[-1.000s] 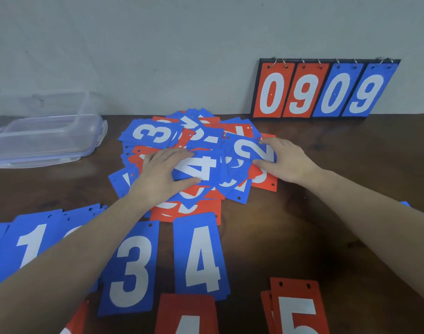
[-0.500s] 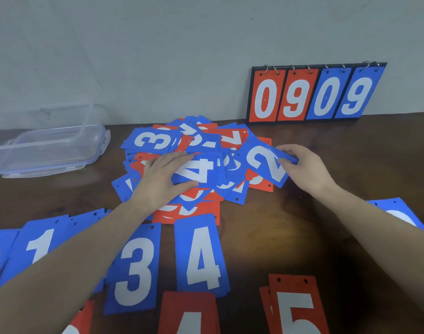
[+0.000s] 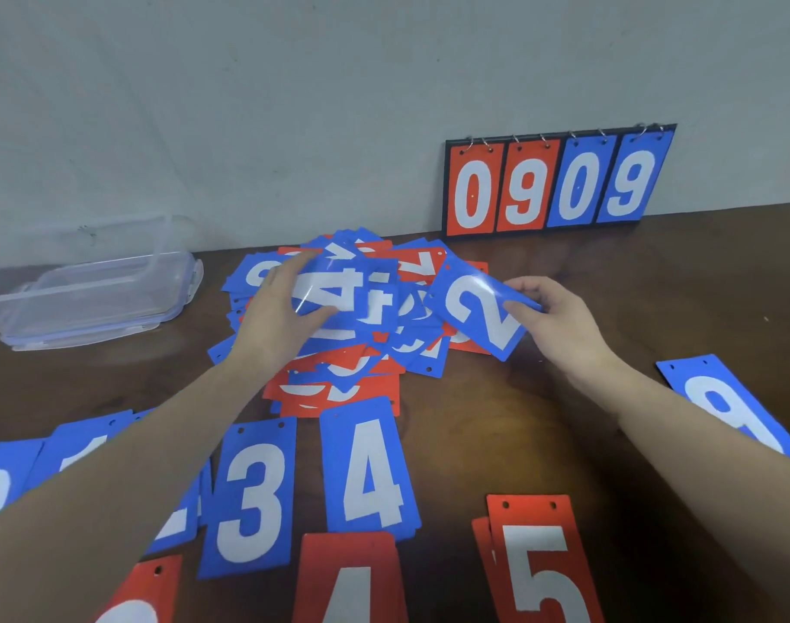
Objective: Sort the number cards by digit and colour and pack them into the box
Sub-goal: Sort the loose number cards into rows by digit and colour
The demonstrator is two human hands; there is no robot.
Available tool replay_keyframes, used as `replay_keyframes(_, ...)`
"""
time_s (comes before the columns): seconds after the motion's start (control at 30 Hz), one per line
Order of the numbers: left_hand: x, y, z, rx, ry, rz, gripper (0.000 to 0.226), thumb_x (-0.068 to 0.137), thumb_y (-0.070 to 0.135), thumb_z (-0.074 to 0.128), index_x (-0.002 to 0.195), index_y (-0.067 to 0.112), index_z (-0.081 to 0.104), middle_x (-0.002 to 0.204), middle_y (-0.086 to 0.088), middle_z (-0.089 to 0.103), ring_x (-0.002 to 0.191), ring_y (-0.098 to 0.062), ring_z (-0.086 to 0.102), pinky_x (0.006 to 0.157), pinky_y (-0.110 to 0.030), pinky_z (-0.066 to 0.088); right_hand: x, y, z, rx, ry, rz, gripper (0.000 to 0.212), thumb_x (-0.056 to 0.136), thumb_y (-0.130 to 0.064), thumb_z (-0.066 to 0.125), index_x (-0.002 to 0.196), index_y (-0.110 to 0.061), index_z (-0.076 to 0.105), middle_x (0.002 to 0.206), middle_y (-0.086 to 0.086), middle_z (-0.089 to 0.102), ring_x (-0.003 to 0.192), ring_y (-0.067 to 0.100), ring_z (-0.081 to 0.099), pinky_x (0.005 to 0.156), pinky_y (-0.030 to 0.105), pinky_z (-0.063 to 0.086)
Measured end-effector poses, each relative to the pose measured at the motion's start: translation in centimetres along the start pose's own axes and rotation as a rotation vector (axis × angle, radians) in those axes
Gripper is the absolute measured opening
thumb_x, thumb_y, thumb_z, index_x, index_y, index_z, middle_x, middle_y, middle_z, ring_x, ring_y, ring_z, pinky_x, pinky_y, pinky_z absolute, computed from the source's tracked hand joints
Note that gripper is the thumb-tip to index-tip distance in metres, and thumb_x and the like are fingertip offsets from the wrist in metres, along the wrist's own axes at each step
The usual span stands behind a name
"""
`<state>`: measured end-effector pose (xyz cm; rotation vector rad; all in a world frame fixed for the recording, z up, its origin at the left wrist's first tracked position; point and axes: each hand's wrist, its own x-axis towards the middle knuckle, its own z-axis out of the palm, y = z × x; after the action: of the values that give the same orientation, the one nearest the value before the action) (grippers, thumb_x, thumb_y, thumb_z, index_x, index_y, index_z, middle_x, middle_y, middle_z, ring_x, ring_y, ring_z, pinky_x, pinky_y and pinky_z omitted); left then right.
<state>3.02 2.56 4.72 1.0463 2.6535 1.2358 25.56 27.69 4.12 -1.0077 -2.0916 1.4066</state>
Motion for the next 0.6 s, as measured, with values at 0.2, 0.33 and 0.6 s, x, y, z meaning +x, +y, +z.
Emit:
replay_keyframes(0.2,-0.6,0.0,-1.9,-0.319,0.011,-0.205,0.059,0.086,0.025,0.080,0.133,0.033,0.046,0.118,0.006,0.062,0.084,-0.011,0.065,0.057,-0.023,0.054,-1.8,-0.8,-0.1,0.118,-0.017,-0.017,0.014,0.100,-0.037,0.060,0.110,-0.028,0.056,0.109,-0.010,0.068,0.093,0.007,0.070,0.059,0.024,0.052)
replay_keyframes(0.33,-2.5,1.4,-2.3,-0.347,-0.062,-0.223,0.050,0.089,0.027,0.076,0.126,0.037,0.045,0.106,0.022,0.060,0.068,-0.001,0.060,0.051,-0.015,0.046,-3.2,-1.2,0.1,0.143,-0.090,-0.053,0.014,0.098,-0.039,0.060,0.108,-0.031,0.054,0.109,-0.014,0.066,0.097,0.003,0.070,0.057,0.021,0.053)
replay_keyframes(0.6,-7.3,4.2,-2.2,-0.238,-0.262,-0.261,0.029,0.101,0.046,0.049,0.128,0.042,0.039,0.115,0.020,0.053,0.084,-0.006,0.062,0.072,-0.031,0.056,-5.3,-0.5,-0.7,0.222,-0.143,-0.080,0.015,0.092,-0.040,0.063,0.104,-0.032,0.058,0.115,-0.010,0.067,0.110,0.006,0.067,0.076,0.034,0.060)
